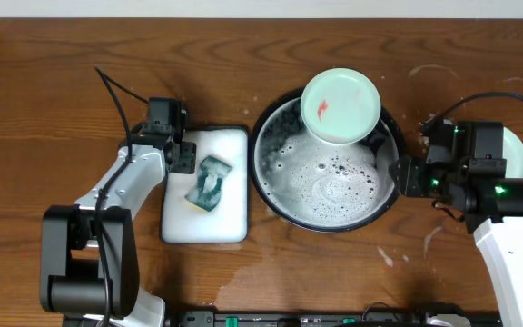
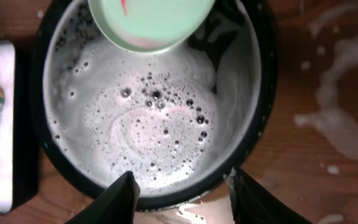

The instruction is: Clean dirty plates on tray and stack at the side

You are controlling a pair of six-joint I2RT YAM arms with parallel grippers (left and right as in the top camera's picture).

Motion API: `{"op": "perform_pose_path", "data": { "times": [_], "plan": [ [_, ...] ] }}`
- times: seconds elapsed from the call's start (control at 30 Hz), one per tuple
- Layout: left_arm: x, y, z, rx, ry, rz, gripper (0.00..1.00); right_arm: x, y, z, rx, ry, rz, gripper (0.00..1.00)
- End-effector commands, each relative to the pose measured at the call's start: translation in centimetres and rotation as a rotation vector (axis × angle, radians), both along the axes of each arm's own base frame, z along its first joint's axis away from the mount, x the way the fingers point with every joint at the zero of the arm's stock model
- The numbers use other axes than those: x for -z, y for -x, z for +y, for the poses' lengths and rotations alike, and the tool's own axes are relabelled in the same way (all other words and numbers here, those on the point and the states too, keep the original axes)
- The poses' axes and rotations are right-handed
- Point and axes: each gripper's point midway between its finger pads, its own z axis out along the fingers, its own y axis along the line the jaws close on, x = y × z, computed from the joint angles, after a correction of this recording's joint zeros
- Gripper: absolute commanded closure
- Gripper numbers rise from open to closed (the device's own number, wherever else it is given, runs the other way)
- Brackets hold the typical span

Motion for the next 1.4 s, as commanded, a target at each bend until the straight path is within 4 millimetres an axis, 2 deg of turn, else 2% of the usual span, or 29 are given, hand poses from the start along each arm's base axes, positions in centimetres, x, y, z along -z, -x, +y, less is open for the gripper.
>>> {"op": "perform_pose_path", "data": {
  "times": [0.0,0.1,0.2,0.23,0.33,0.37,0.53,0.7,0.8,0.93,1.0,1.1,1.2,1.23,1.27,1.37],
  "plan": [
    [-1.7,0.2,-0.1,-0.047,0.029,-0.037,0.22,0.0,-0.2,1.0,-0.056,0.014,-0.018,0.53],
    [-3.7,0.8,-0.2,-0.075,0.054,-0.064,0.21,0.4,-0.5,1.6,-0.062,0.005,-0.003,0.54],
    [-6.1,1.7,-0.8,-0.087,0.100,-0.097,0.21,1.7,-1.5,1.8,-0.034,-0.007,0.032,0.56],
    [-7.6,2.3,-1.7,-0.064,0.155,-0.119,0.21,2.9,-2.3,1.8,-0.029,-0.009,0.054,0.56],
    [-9.6,3.4,-3.4,-0.026,0.258,-0.140,0.20,4.4,-4.2,2.0,-0.018,-0.016,0.053,0.58],
    [-10.2,3.8,-4.1,-0.009,0.297,-0.145,0.16,4.7,-5.2,2.1,-0.020,-0.019,0.036,0.58],
    [-12.8,5.8,-7.4,0.085,0.482,-0.151,0.15,6.6,-9.4,2.4,-0.020,-0.021,0.010,0.57],
    [-12.7,7.6,-8.2,0.094,0.527,-0.093,0.15,9.4,-12.9,1.9,-0.015,0.032,0.106,0.54],
    [-12.3,8.2,-8.1,0.085,0.526,-0.059,0.15,10.2,-15.0,1.9,-0.012,0.035,0.142,0.50],
    [-12.0,8.7,-8.1,0.079,0.525,-0.035,0.15,11.0,-17.2,1.9,-0.005,0.035,0.119,0.50],
    [-12.0,8.9,-8.1,0.077,0.525,-0.028,0.14,11.5,-17.5,2.0,0.014,0.027,0.121,0.57],
    [-12.0,8.9,-8.1,0.076,0.525,-0.027,0.14,12.6,-17.4,1.9,0.015,0.033,0.143,0.74],
    [-12.0,8.9,-8.1,0.076,0.525,-0.027,0.14,13.8,-16.8,1.8,0.015,0.038,0.184,0.82],
    [-11.9,8.9,-8.1,0.076,0.525,-0.027,0.14,14.1,-16.4,1.8,0.015,0.040,0.203,0.93],
    [-11.9,8.9,-8.1,0.076,0.525,-0.026,0.14,14.2,-16.1,1.8,0.015,0.042,0.219,0.99],
    [-11.9,8.9,-8.1,0.076,0.525,-0.026,0.14,14.2,-15.2,1.7,0.015,0.046,0.253,0.99]
  ]
}}
